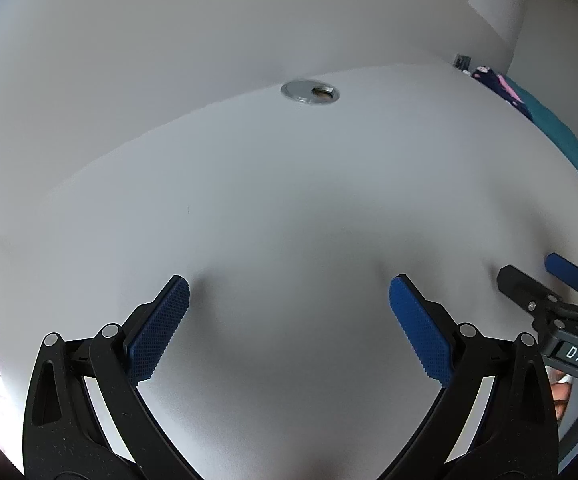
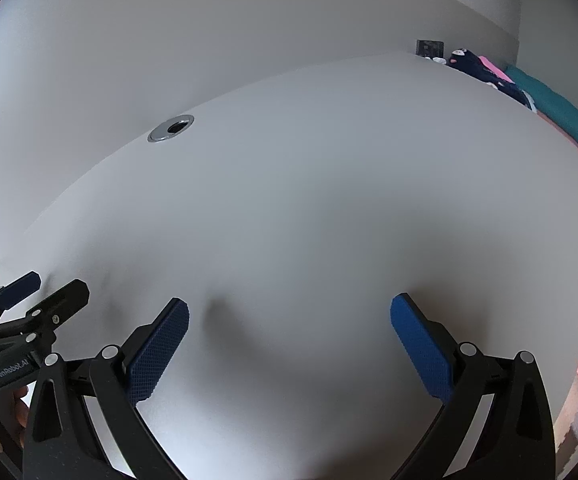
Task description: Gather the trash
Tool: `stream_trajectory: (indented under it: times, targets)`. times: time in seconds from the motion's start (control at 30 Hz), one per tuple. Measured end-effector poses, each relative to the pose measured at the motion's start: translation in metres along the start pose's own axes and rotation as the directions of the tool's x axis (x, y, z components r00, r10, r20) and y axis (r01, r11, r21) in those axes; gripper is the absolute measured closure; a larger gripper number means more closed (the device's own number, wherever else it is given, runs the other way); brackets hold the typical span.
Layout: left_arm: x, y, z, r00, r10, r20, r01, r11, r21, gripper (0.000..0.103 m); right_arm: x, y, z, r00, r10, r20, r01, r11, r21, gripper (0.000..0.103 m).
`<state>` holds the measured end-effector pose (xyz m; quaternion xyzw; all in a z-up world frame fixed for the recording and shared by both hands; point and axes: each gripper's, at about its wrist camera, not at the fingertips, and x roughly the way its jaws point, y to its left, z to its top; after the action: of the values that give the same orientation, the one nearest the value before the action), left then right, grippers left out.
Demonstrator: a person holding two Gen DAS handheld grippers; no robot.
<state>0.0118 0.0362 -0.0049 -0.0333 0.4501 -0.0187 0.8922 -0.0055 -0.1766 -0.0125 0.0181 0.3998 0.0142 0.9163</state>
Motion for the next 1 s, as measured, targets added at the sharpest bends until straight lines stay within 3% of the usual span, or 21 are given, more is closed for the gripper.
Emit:
stream_trajectory:
  times: [0.13,0.37,1.0]
  targets:
    - [0.001,0.001,0.000,1.000,-0.009,0.003,0.009,1.000,-0.007,0.006,0.002,0.001,0.002,1.000,-0.019,-0.005,0.019,1.000,-0.005,0.002]
    - [0.007,-0.008,0.001,0.999,0.039,-0.017,-0.039,0.999,0.035,0.006,0.007,0.009,0.000,0.997,-0.075,-0.023,0.074,0.996,-0.046,0.002]
    - [0.010,-0.013,0.002,0.998,0.052,-0.022,-0.051,0.997,0.050,0.006,0.007,0.008,-0.001,0.997,-0.076,-0.022,0.075,0.996,-0.046,0.002]
